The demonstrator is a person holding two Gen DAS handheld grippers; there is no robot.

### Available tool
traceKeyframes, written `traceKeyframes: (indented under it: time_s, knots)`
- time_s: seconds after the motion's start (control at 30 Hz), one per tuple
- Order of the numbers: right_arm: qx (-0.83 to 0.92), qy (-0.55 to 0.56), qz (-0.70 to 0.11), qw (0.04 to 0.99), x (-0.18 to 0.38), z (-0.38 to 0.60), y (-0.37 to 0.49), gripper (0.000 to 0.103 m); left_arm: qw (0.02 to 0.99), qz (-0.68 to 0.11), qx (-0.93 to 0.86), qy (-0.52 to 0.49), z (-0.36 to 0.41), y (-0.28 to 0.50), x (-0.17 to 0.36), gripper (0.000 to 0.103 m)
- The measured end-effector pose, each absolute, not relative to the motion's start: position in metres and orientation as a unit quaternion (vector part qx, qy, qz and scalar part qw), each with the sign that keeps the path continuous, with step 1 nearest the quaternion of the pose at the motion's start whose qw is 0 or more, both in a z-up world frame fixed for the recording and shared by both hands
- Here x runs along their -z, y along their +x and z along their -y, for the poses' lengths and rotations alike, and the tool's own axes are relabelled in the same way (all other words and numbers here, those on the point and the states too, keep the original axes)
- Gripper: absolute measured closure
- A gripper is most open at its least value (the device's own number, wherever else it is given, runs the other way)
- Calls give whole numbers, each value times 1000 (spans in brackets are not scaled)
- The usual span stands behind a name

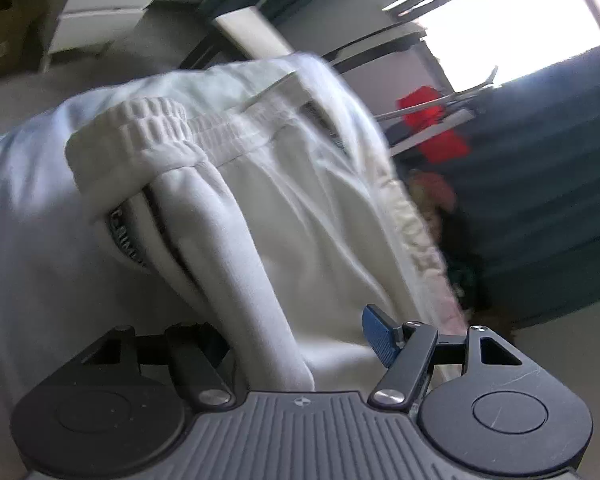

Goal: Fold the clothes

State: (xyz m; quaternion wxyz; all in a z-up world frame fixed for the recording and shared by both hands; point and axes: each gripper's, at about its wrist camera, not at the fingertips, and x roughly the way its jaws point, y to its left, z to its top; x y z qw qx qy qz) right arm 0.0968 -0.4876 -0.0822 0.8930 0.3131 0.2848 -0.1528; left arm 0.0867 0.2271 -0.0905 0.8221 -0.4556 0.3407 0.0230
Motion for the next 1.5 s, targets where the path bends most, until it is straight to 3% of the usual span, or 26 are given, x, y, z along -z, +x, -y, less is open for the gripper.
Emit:
traceKeyframes:
  time_s: [0.17,0.37,0.47,0.57,0.77,1.03,1.27,1.33,1.37,1.4,1.43,1.5]
  knots:
    - [174,311,-277,892,81,492,96,26,789,-407,-72,-454,-230,98,114,36]
    - [181,334,-282,881,86,502,95,26,762,-430,-99,-474,-244,105,133,63]
    - [188,340,-277,879,85,506,94,26,765,-419,-93,-481,-249,106,135,82]
    - [197,353,-278,871,88,513,96,26,769,-414,-95,-477,-249,97,131,88]
    - [260,397,-270,838,100,547,107,26,785,-400,-102,-462,-244,92,118,91]
    - [458,374,-240,770,121,611,87,26,798,-388,-116,-446,-238,84,101,91]
    - [413,453,-275,741,159,632,82,26,790,-392,-124,-454,-239,97,108,91]
    - [367,469,-271,756,159,629,88,49,789,-392,-124,-456,-240,99,109,91]
    - [348,482,-267,758,159,627,90,56,789,-392,-123,-457,-240,99,109,91]
    - [336,492,-264,759,159,626,91,75,789,-392,-123,-457,-240,100,110,91]
    - [331,497,-260,759,158,625,90,86,788,-392,-123,-459,-240,101,111,91]
    - [323,511,-245,758,158,627,86,93,784,-392,-123,-466,-241,102,113,91]
